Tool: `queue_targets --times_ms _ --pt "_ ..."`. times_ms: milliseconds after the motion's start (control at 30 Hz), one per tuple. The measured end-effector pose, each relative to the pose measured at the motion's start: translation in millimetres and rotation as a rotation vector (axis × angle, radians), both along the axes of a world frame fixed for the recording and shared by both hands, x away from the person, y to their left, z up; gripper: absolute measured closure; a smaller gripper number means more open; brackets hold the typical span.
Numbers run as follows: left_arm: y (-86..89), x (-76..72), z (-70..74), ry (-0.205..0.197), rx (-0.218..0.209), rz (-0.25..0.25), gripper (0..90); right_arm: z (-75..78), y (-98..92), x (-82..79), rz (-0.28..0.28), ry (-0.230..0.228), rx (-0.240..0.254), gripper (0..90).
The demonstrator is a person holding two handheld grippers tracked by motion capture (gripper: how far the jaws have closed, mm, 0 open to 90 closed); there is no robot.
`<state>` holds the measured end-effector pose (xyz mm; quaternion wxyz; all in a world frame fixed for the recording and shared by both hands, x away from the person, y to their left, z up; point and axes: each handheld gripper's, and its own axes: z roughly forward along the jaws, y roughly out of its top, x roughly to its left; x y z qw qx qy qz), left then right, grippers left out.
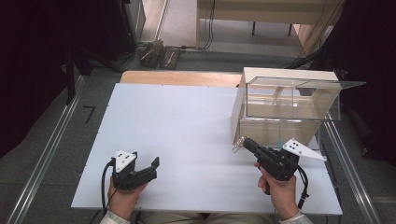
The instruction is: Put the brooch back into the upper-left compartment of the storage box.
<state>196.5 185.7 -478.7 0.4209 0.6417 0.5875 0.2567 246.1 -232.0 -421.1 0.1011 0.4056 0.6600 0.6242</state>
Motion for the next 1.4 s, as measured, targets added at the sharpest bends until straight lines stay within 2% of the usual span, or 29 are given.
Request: queue_targets --times_ms 333,767,1400 --pt "10.9 -1.0 1.1 -0.011 -0.017 0.034 17.0 5.8 0.9 1.8 -0.008 -0.026 0.014 87.2" --pt "8.3 0.1 -1.0 -0.002 -0.011 0.023 17.1 18.4 -2.2 7.6 -0.015 -0.064 0.043 87.2" --pt "8.8 0.4 -0.9 -0.006 -0.015 0.032 17.3 39.9 -9.7 12.8 -0.032 -0.122 0.097 87.2"
